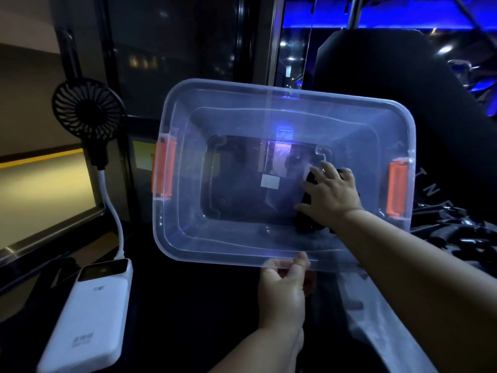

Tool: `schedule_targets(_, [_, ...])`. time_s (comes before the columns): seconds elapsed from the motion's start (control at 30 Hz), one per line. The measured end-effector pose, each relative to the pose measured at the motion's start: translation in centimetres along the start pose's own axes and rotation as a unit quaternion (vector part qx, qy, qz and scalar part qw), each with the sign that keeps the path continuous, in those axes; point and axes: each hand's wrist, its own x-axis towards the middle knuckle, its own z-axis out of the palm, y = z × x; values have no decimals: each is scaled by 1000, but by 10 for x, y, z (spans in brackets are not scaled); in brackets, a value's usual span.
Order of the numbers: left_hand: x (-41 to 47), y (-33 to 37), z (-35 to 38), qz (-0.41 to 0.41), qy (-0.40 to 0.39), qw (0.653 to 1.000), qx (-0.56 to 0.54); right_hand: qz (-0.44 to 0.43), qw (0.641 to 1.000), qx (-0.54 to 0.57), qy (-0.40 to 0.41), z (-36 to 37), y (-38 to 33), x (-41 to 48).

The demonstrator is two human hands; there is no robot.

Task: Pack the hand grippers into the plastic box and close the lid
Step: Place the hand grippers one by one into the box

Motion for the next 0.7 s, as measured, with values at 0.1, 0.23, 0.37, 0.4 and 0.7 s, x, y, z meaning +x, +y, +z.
schedule_targets(0.1, [2,0,-1,8,3,1000,5,30,998,52,13,-13,-1,-15])
schedule_targets(0.23, [6,1,-2,11,-6,1000,-10,79,974,171,125,-23,-4,-60])
schedule_targets(0.37, [7,2,-2,16,-34,999,-30,91,939,226,243,-23,11,-121])
schedule_targets(0.4, [6,3,-2,16,-42,998,-42,100,936,231,245,-22,17,-135])
schedule_targets(0.7, [0,5,1,26,-62,996,-55,264,934,202,127,-6,73,-209])
